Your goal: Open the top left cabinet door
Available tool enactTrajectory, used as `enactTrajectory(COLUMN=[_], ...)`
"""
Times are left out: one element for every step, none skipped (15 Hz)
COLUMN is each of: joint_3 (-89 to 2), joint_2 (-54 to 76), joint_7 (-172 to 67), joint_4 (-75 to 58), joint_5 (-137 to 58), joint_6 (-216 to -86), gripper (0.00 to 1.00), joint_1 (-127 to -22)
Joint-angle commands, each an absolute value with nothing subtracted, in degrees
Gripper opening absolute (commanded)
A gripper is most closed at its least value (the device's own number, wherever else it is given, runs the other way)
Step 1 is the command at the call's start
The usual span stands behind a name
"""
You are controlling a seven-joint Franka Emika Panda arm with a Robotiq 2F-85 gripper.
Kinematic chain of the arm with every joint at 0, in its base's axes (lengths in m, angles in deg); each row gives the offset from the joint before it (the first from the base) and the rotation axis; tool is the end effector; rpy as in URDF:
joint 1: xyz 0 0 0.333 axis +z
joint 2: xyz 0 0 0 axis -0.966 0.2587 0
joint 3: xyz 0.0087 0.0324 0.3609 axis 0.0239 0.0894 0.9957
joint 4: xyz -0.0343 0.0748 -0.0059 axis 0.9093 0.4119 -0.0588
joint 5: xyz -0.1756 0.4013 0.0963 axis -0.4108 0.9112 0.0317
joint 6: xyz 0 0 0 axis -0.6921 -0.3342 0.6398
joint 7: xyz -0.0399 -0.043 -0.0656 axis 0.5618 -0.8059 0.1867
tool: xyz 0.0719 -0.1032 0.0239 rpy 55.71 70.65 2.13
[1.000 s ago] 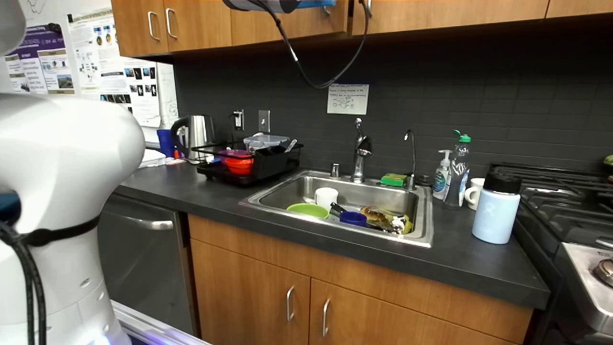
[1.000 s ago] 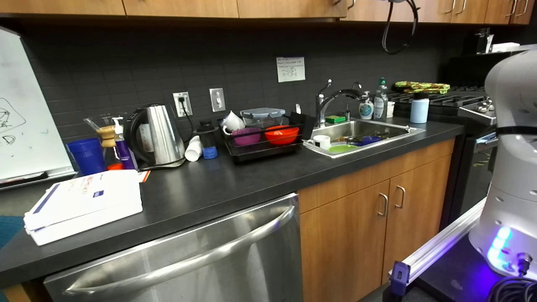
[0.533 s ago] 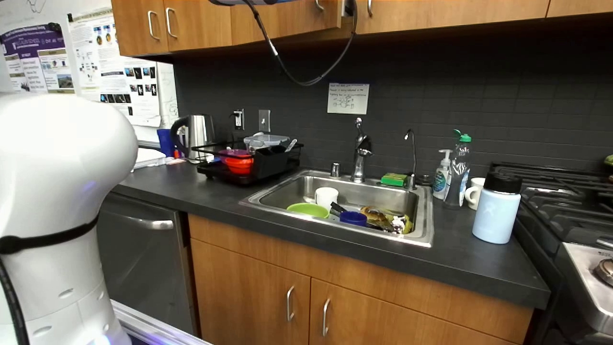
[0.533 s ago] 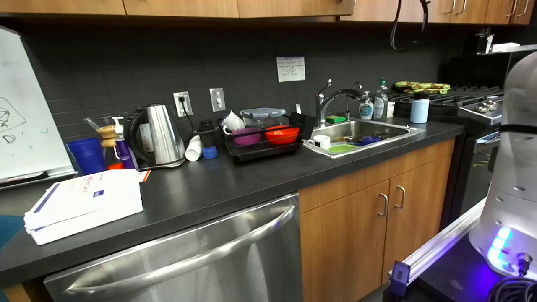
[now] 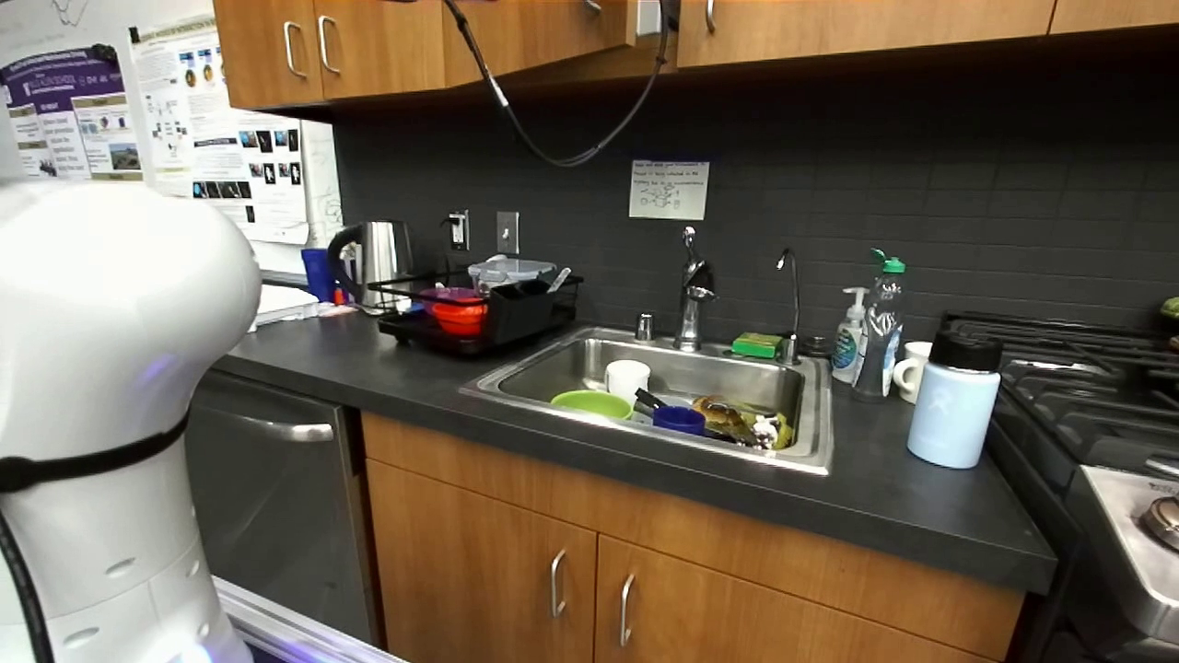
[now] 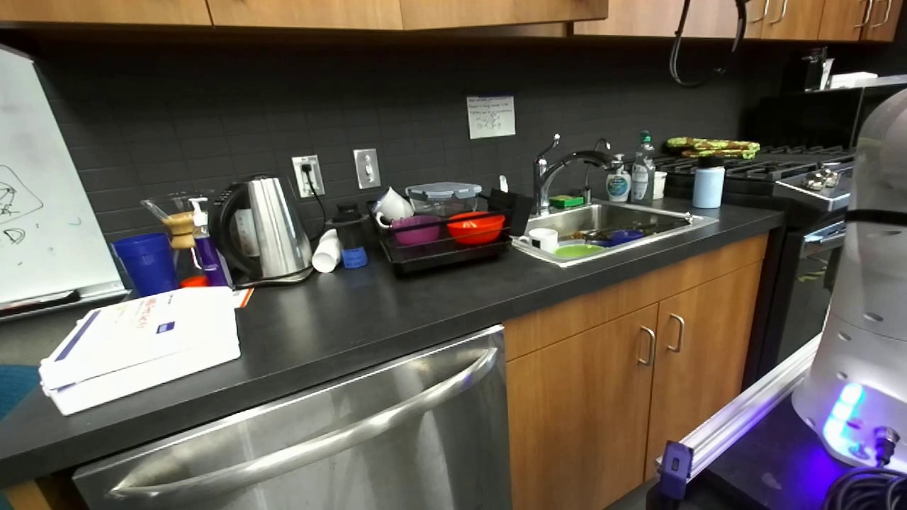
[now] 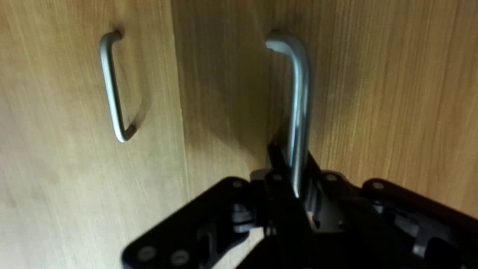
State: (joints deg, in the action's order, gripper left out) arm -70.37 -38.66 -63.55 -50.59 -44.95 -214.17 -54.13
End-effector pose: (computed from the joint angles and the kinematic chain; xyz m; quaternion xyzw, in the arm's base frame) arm 0.4522 -0.1443 0.7338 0.6877 -0.0318 0.7252 0.0153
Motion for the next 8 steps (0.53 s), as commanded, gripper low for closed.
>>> enactTrajectory(joint_3=[-75.6, -76.5, -77.1, -77.5, -77.8, -78.0, -77.9, -77.8], joint_2=[-49.2, -50.6, -51.7, -52.8, -53.6, -54.5, -54.9, -55.5], joint_7=[-64.2, -64.3, -64.6, -64.8, -65.0, -65.1, -65.3, -65.5], joint_4=[-56.9, -57.4, -57.7, -57.9, -58.1, -58.3, -58.4, -58.6], joint_5=[-48.5, -49.4, -50.0, -50.5, -50.7, -50.9, -50.7, -50.5], joint_6=[-212.8, -212.8, -212.8, -212.3, -212.0, -211.6, -211.5, -211.1], gripper=[0.03, 0.03, 0.03, 0.03, 0.03, 0.03, 0.03, 0.03], joint_1=[-49.2, -47.7, -46.7, -46.1, -45.7, -45.3, -45.1, -44.8])
